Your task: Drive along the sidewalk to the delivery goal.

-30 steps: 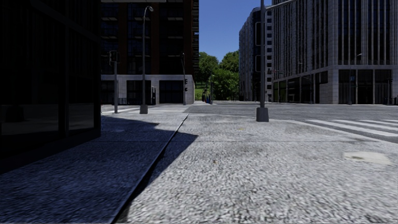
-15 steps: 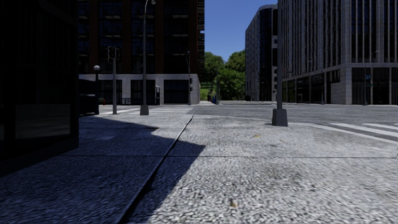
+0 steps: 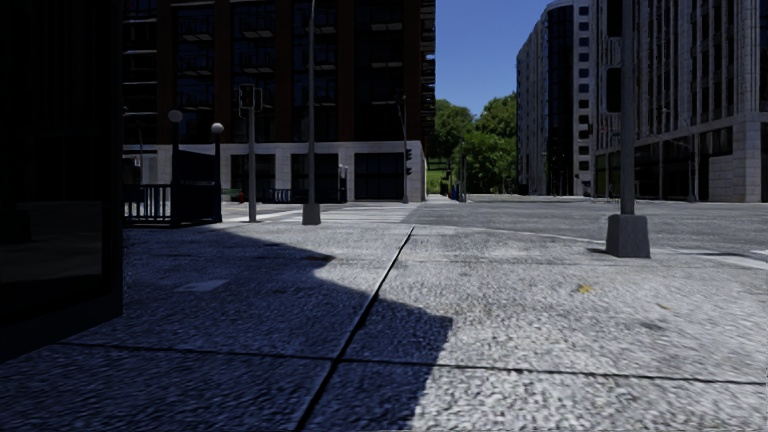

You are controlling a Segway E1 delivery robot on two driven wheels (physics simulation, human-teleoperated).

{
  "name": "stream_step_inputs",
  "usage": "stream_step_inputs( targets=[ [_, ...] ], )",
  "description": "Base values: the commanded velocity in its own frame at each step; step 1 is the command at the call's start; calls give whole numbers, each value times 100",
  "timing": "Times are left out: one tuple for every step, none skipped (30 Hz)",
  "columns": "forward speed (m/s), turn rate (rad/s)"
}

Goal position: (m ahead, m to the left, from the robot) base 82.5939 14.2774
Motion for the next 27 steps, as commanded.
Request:
stream_step_inputs(
  targets=[
    [200,34],
    [200,34],
    [200,34],
    [200,34],
    [200,34],
    [200,34],
    [200,34],
    [200,33],
    [200,29],
    [200,27],
    [200,26],
    [200,26],
    [200,22],
    [200,0],
    [200,0],
    [200,0],
    [200,0],
    [200,0],
    [200,0],
    [200,0],
    [200,0],
    [200,0],
    [200,0],
    [200,0],
    [200,0],
    [200,0],
    [200,0]
  ],
)
